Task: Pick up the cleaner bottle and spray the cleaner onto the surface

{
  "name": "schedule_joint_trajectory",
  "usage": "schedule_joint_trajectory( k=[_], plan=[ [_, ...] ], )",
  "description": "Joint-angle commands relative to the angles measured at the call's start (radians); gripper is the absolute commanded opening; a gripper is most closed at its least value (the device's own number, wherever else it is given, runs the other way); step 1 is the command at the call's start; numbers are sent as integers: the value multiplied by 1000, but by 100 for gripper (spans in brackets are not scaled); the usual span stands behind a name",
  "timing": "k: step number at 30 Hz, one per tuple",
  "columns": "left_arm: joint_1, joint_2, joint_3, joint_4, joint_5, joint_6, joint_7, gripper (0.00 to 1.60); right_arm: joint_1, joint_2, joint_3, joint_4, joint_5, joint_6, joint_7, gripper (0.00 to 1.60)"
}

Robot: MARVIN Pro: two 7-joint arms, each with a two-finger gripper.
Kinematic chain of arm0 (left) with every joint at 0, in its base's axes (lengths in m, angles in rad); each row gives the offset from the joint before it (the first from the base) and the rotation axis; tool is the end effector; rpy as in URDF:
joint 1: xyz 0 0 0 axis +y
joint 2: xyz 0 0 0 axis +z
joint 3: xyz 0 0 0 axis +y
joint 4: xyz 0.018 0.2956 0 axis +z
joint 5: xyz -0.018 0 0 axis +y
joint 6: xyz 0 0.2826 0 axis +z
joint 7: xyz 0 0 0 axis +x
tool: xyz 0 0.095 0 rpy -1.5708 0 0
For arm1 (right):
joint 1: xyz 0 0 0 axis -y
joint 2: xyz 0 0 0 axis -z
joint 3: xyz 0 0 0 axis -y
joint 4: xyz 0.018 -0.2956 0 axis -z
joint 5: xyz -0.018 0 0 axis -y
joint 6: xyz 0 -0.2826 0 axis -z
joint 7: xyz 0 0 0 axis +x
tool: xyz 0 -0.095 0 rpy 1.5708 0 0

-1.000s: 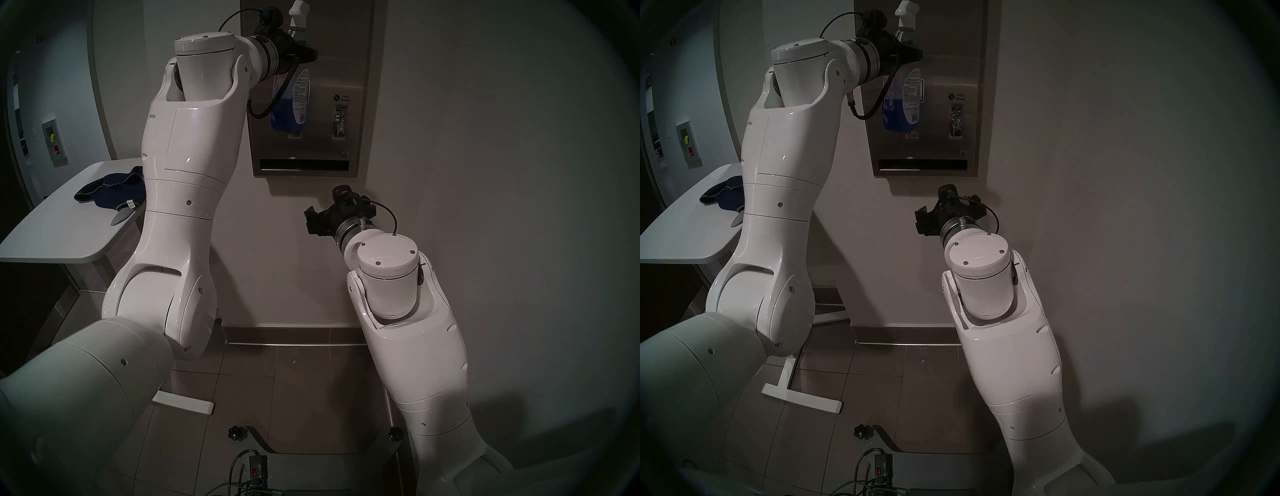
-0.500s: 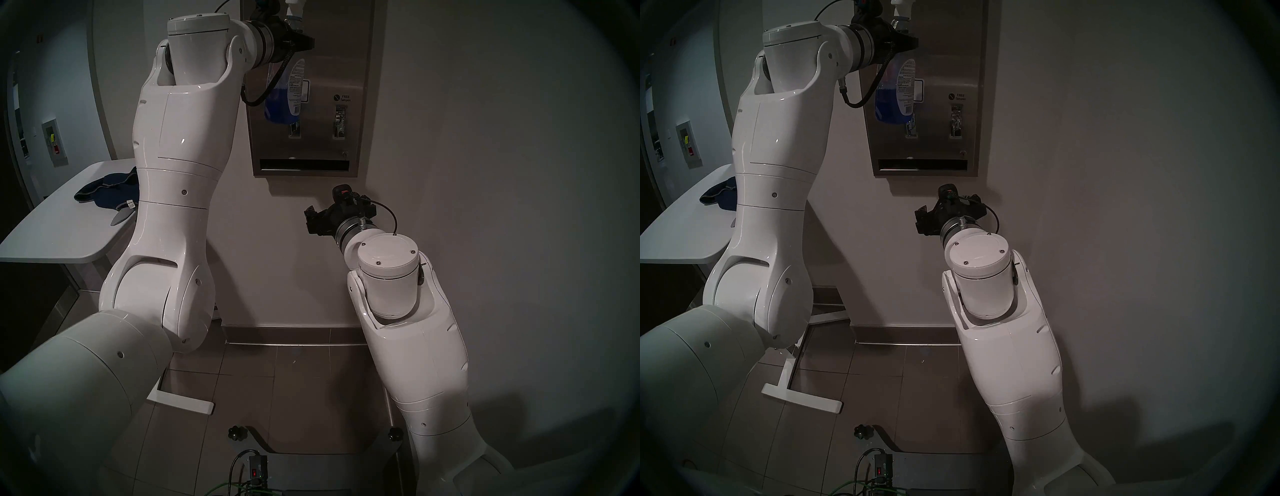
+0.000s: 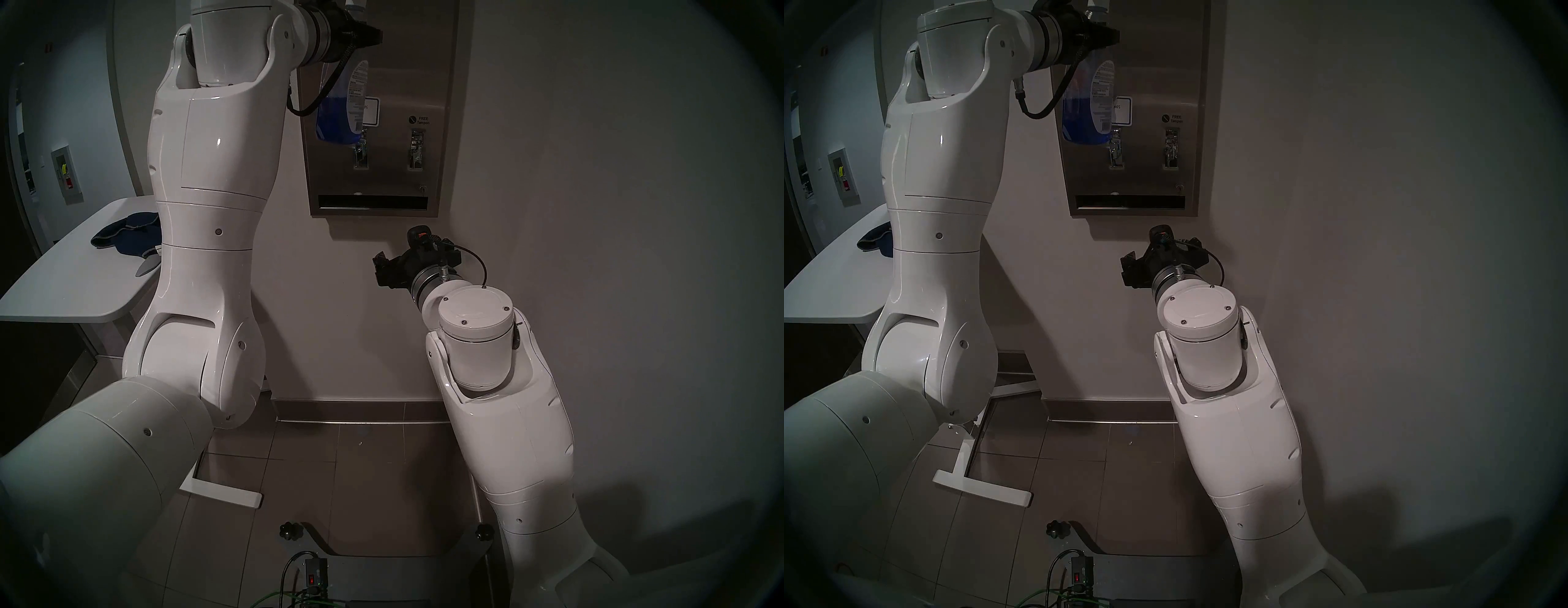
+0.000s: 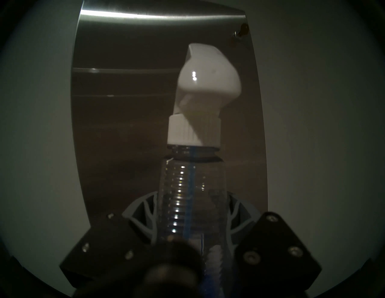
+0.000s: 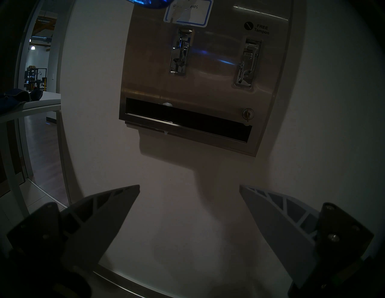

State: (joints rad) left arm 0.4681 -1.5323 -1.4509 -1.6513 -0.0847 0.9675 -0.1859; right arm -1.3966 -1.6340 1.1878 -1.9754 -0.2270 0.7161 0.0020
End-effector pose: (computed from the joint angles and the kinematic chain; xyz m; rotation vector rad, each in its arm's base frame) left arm 0.4846 -0.0529 0.1523 1.8827 -0.4165 2.3065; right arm 0.3855 0.1414 -0.1556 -2.2656 -0.5019 -2.0743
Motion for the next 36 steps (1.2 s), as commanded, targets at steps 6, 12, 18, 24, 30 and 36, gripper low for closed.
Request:
schedule_joint_trajectory(
  k=[6,12,18,24,30,36],
  plan=[
    [-8,-19,-21,-153,6,-8,40,0,25,1,2,-40,0,-7,6,160],
    [6,-34,-29,-169,4,-8,60,0,25,2,2,-41,-1,-6,9,160],
    [10,-39,-29,-174,3,-8,70,0,24,1,3,-41,-2,-6,11,160],
    [12,-41,-29,-176,1,-8,78,0,24,1,4,-42,-3,-6,14,160],
    [13,-41,-28,-178,-4,-8,84,0,24,0,4,-42,-4,-6,15,160],
    [14,-40,-27,-178,-11,-8,92,0,71,11,33,-48,-21,2,12,160]
  ],
)
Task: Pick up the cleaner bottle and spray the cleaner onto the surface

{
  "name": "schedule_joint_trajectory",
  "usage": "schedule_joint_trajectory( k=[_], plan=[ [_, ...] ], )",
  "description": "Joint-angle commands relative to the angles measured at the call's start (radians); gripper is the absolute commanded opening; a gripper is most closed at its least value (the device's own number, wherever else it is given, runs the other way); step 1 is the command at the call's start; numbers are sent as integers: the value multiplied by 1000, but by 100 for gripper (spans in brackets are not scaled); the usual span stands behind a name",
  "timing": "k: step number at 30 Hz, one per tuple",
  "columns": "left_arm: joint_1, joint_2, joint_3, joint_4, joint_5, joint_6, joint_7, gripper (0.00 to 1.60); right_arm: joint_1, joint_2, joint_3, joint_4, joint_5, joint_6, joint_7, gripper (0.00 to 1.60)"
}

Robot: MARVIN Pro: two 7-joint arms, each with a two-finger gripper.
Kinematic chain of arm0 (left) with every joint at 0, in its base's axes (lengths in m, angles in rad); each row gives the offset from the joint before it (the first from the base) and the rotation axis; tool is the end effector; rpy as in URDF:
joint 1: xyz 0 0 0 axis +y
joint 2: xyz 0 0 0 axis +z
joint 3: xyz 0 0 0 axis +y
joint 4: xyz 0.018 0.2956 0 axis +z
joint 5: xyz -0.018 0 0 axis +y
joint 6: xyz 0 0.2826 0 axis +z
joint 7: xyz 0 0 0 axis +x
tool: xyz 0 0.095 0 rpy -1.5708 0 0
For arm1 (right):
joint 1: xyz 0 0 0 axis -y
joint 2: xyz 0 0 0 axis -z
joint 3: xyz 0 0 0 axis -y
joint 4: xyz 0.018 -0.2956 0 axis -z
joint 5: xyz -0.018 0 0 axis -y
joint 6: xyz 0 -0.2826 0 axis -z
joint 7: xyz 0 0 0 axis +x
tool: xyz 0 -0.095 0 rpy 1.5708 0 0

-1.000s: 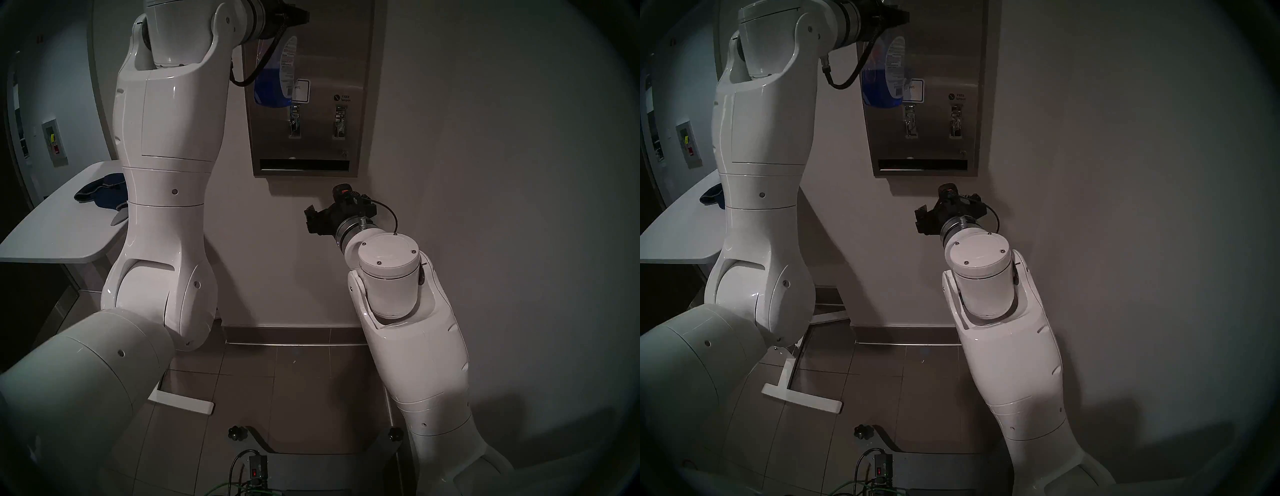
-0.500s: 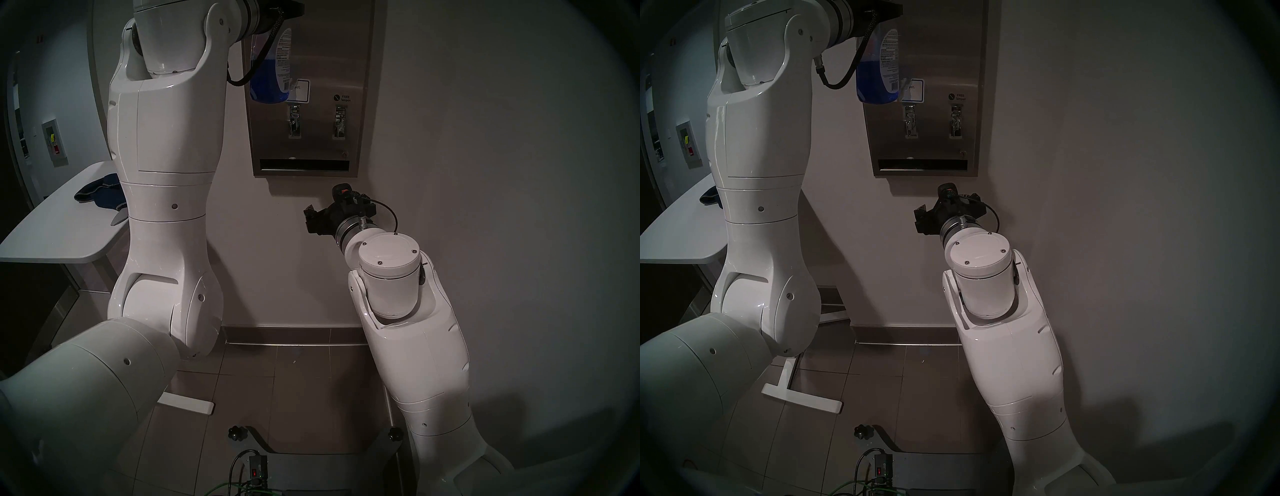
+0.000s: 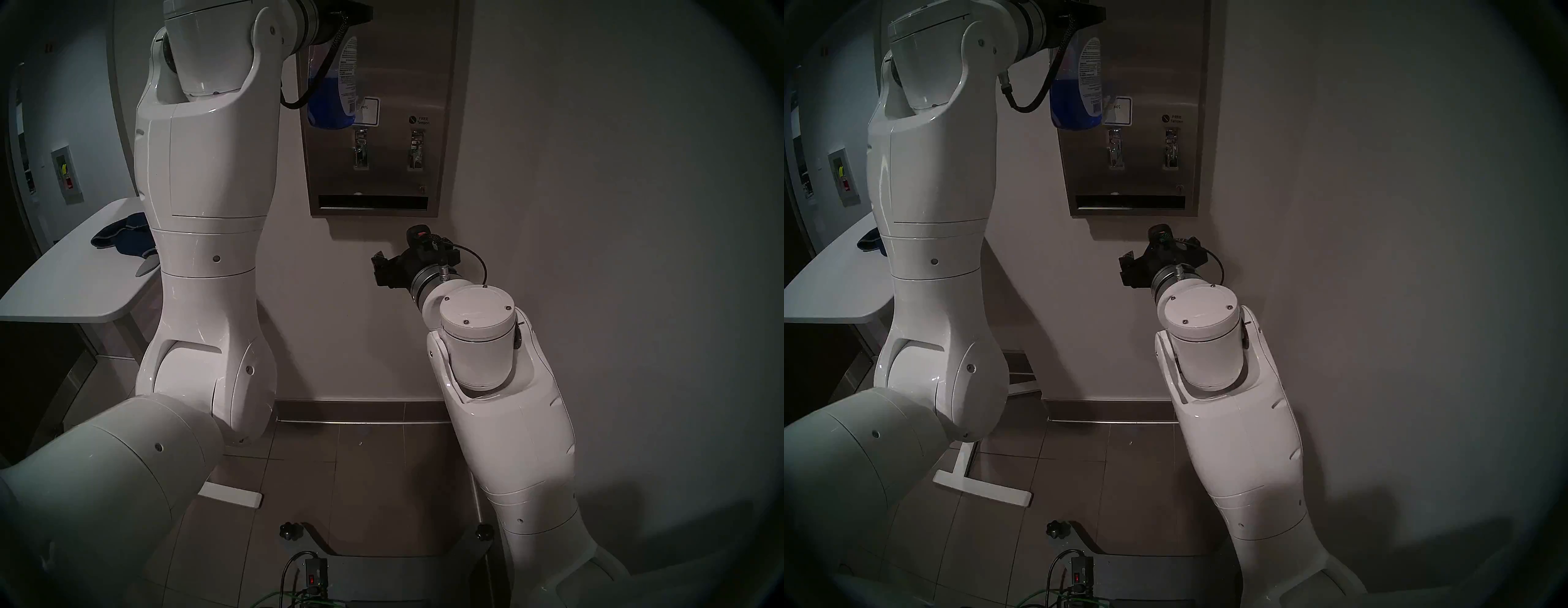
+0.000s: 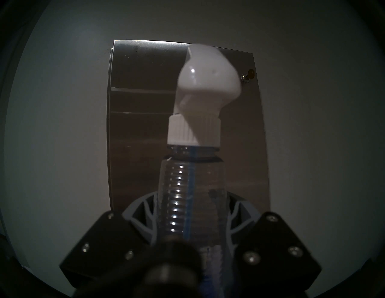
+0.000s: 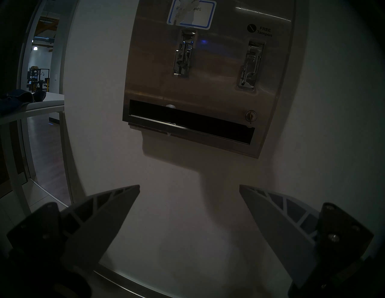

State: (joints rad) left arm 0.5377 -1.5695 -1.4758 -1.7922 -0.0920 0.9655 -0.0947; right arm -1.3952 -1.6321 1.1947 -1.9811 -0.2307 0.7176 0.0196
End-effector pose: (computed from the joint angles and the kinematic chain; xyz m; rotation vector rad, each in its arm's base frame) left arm 0.4561 -0.0504 0.1516 1.7961 -0.3000 2.3954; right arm 0.3856 0.1396 -0.1538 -2.2583 -0.5107 -2.0737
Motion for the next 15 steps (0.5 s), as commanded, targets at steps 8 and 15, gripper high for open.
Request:
schedule_joint_trajectory(
  k=[8,15],
  plan=[
    [-51,-3,-1,-37,-9,-6,7,0,137,20,77,-80,-49,-1,2,160],
    [-47,-3,-1,-37,-15,-6,14,0,179,10,102,-128,-74,-16,18,160]
  ],
)
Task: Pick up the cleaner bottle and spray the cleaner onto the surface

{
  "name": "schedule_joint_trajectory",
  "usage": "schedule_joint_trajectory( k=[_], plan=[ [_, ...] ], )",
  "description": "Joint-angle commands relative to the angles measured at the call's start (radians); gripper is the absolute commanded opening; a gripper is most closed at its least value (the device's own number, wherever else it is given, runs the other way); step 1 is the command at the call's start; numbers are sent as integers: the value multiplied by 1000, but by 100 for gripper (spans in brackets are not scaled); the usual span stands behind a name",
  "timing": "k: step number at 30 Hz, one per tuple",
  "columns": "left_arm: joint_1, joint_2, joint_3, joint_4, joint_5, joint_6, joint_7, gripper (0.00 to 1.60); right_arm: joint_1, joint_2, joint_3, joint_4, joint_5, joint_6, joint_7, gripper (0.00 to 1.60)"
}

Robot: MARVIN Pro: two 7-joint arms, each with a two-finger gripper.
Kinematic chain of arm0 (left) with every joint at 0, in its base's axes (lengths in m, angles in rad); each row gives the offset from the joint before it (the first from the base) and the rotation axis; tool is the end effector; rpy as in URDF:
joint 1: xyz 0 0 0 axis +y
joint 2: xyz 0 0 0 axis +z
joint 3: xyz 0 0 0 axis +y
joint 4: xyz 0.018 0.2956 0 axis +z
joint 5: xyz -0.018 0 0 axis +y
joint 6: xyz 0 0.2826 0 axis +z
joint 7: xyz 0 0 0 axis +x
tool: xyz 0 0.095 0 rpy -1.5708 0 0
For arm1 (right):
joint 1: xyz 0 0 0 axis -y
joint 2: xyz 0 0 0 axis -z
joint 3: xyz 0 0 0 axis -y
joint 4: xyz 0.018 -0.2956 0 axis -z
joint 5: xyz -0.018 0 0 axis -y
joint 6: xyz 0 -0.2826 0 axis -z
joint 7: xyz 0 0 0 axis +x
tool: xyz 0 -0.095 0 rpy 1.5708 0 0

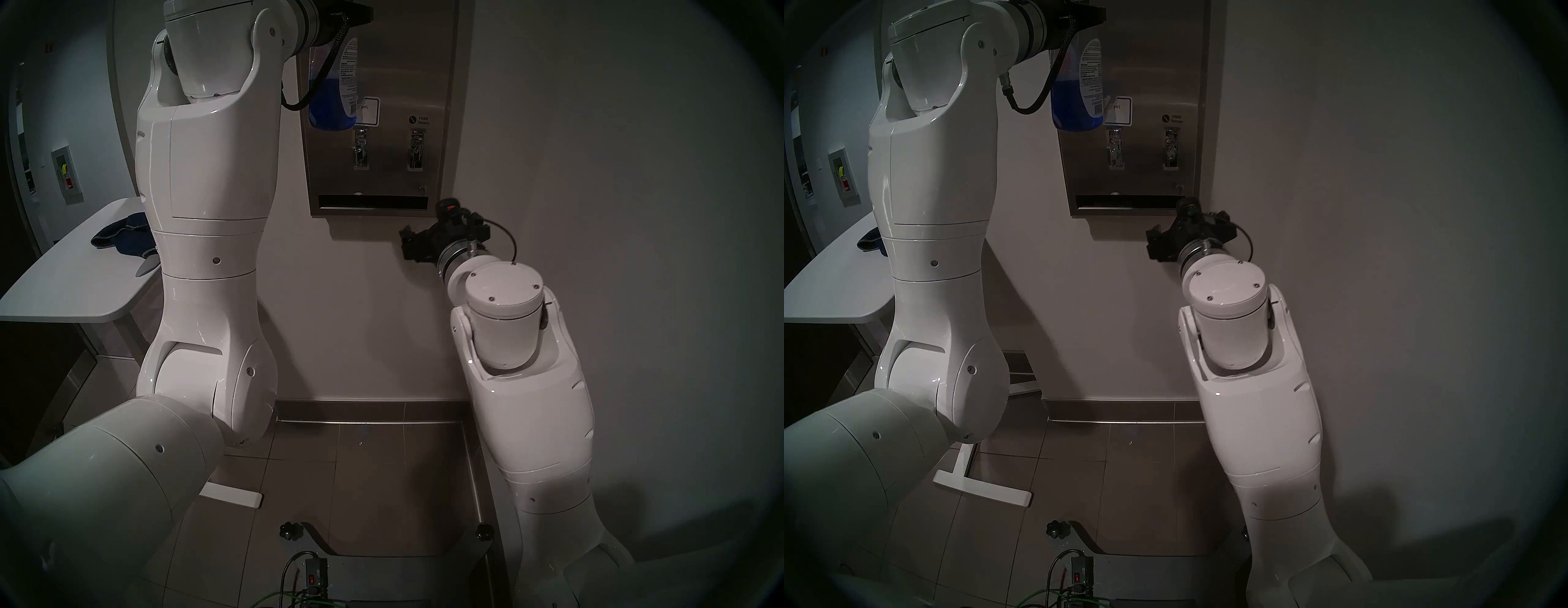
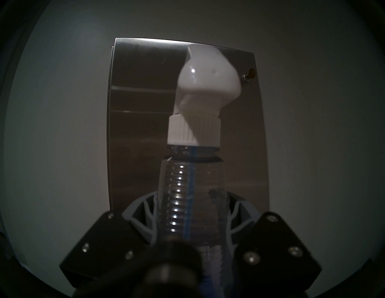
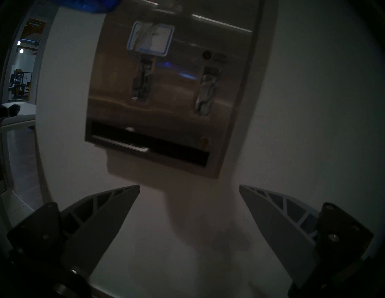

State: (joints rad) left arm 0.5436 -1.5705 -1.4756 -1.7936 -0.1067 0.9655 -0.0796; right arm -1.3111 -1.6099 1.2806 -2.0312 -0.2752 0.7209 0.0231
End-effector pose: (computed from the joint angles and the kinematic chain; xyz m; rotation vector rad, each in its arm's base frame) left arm 0.4566 -0.0505 0.1493 1.7985 -0.2882 2.3869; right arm 0.3996 0.0997 -0.1062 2.1090 0.4014 2.1853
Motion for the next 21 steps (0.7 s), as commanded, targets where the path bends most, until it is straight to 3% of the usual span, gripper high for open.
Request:
schedule_joint_trajectory(
  k=[1,11,12,14,19,21],
  plan=[
    [-53,-2,-1,-35,-1,-6,0,0,102,-14,18,-83,-32,-20,19,160],
    [-44,-2,0,-34,-9,-6,10,0,176,-35,48,-129,-57,-35,68,160],
    [-43,-2,0,-34,-11,-6,12,0,217,-34,51,-122,-61,-32,81,160],
    [-42,-2,0,-34,-12,-6,13,0,193,-40,52,-138,-66,-41,84,160],
    [-39,-3,1,-35,-16,-6,18,0,269,-40,63,-122,-78,-40,109,160],
    [-38,-3,1,-35,-17,-6,20,0,246,-49,69,-142,-83,-52,115,160]
  ],
)
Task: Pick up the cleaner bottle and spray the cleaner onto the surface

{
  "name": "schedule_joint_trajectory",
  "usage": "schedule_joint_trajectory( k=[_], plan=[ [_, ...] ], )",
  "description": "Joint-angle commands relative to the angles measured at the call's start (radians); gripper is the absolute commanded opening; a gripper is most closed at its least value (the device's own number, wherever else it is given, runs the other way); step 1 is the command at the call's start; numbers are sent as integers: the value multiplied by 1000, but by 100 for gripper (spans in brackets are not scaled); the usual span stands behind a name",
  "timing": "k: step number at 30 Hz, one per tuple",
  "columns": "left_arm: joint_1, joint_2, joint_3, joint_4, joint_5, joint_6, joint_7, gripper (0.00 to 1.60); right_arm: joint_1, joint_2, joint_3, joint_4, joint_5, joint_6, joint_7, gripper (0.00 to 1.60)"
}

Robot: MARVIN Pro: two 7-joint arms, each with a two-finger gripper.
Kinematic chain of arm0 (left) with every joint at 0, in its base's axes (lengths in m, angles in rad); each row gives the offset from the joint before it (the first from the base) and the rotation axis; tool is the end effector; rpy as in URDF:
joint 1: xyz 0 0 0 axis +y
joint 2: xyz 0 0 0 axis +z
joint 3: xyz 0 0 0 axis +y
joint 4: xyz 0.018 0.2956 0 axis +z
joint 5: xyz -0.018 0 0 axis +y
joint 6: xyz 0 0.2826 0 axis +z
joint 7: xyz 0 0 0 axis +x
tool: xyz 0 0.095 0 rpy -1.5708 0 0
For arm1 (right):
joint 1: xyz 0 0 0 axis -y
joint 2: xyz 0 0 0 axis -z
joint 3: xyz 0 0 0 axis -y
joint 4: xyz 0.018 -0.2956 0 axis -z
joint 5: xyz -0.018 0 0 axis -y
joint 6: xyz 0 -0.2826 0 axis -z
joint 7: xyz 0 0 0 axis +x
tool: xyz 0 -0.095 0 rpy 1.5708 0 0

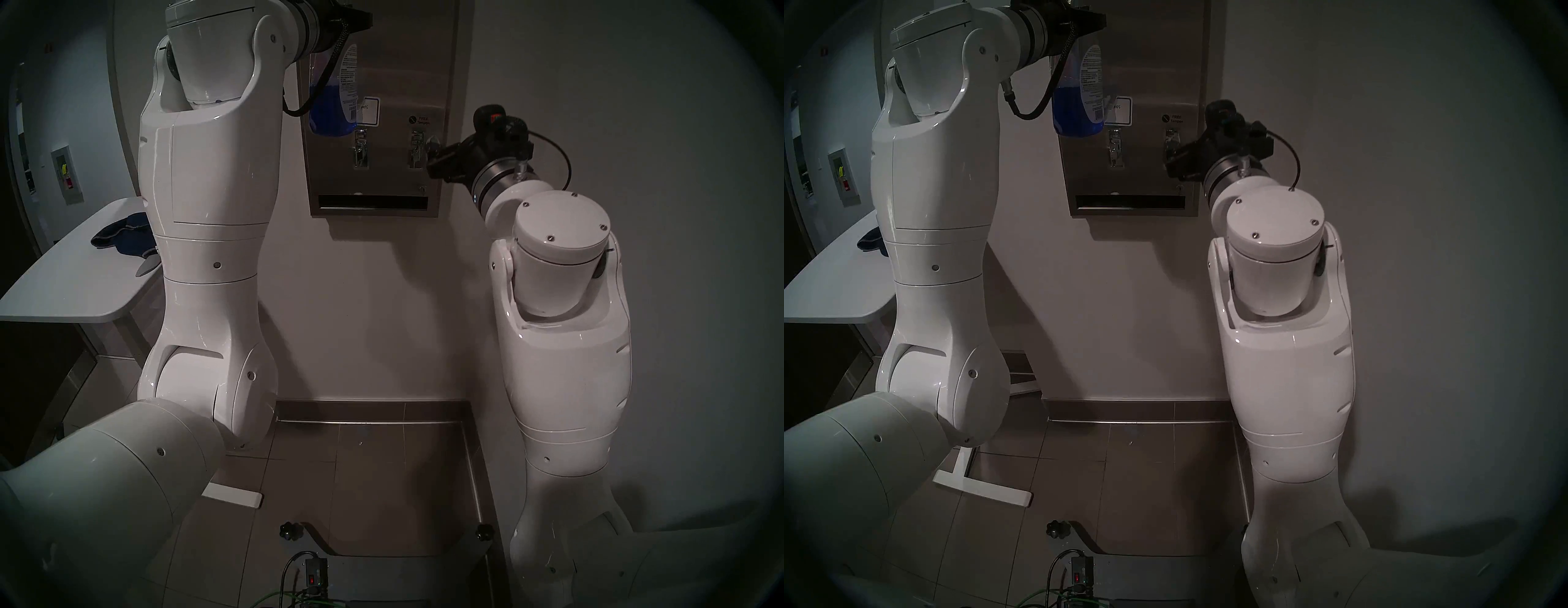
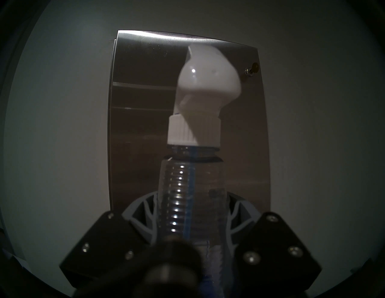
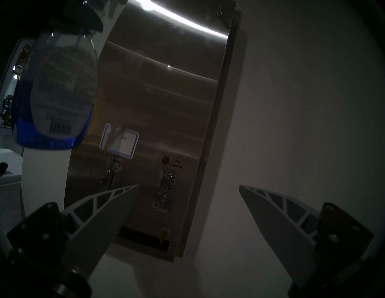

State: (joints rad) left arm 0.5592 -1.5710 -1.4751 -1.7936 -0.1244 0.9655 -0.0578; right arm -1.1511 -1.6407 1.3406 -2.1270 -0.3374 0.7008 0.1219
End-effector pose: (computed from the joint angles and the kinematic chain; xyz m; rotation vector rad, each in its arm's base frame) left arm 0.4590 -0.0502 0.1422 1.8153 -0.2692 2.3694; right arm 0.3922 0.0855 -0.0112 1.8008 0.3721 2.4328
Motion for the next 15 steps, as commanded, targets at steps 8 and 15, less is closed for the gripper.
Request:
schedule_joint_trajectory(
  k=[8,15],
  plan=[
    [-49,-2,1,-35,-7,-6,7,0,165,-44,19,-39,-25,-44,61,160],
    [-45,-3,1,-35,-13,-6,14,0,233,-75,12,-10,-19,-51,101,160]
  ],
)
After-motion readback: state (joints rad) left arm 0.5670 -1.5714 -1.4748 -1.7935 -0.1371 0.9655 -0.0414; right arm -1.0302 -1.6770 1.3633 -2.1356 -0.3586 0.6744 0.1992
